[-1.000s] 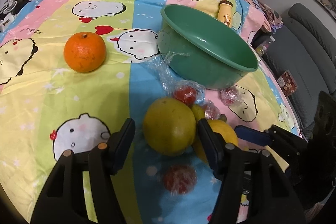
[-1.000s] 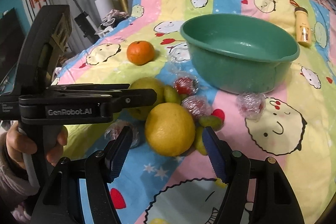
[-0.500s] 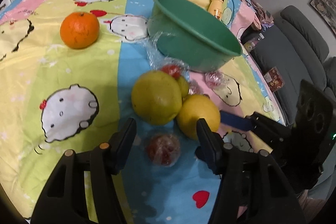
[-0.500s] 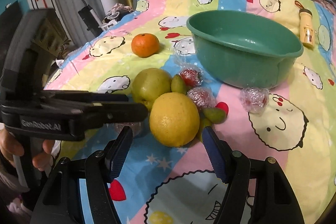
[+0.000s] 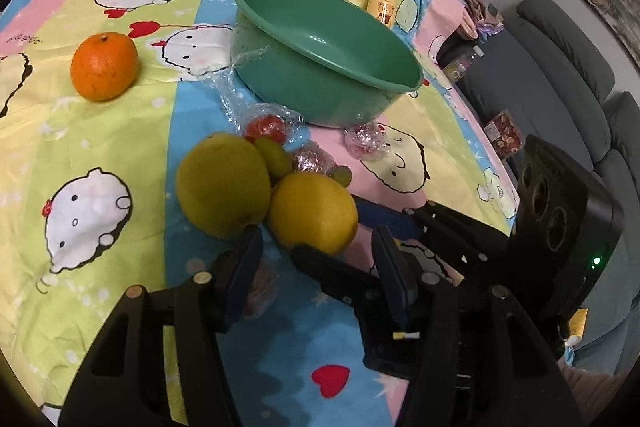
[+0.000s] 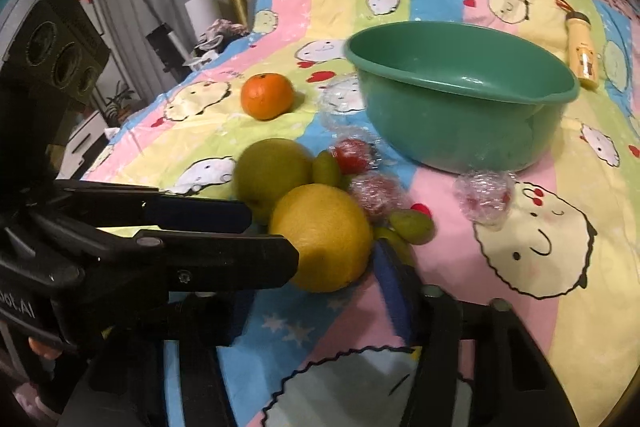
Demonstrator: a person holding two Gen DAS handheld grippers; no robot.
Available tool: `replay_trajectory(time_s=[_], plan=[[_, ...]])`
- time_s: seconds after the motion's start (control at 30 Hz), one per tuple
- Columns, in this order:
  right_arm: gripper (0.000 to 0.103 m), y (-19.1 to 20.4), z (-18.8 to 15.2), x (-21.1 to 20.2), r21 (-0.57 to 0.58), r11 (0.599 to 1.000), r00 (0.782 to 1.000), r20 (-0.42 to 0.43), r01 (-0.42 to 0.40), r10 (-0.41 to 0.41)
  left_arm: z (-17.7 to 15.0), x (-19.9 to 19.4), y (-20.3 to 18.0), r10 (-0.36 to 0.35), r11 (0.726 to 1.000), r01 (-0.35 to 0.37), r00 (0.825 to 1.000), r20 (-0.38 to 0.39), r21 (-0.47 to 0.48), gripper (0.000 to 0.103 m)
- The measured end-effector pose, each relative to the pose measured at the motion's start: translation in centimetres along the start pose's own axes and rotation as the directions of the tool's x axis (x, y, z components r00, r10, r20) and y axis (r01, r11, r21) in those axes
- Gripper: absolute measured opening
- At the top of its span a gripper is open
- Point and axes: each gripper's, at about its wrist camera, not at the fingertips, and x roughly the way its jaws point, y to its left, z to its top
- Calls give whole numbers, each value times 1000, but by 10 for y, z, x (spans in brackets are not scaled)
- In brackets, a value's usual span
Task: Organize fruits
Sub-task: 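Close the left gripper on the yellow citrus and lift it, then carry the yellow citrus over the green basin and release it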
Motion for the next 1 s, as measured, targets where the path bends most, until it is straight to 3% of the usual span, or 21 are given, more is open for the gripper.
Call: replay_trajectory(time_s=[0.2, 0.3, 0.53, 1.0], plan=[[54, -7, -3, -3, 19, 999, 999, -16, -30, 30, 6, 11, -11, 24, 999, -24, 1000, -8, 31, 55], [53, -10, -4, -4, 37, 999, 999, -17, -41, 41, 5, 12, -9, 45, 998, -45, 999, 1, 39, 46], [53, -5, -5, -10, 20, 999, 999, 4, -32, 32, 2, 4, -10, 36, 999, -36, 999, 12, 40, 45], [53, -3, 26, -54, -24, 1000, 985, 171, 3, 2, 33, -31, -47, 31, 990, -48, 991, 130, 134, 45]])
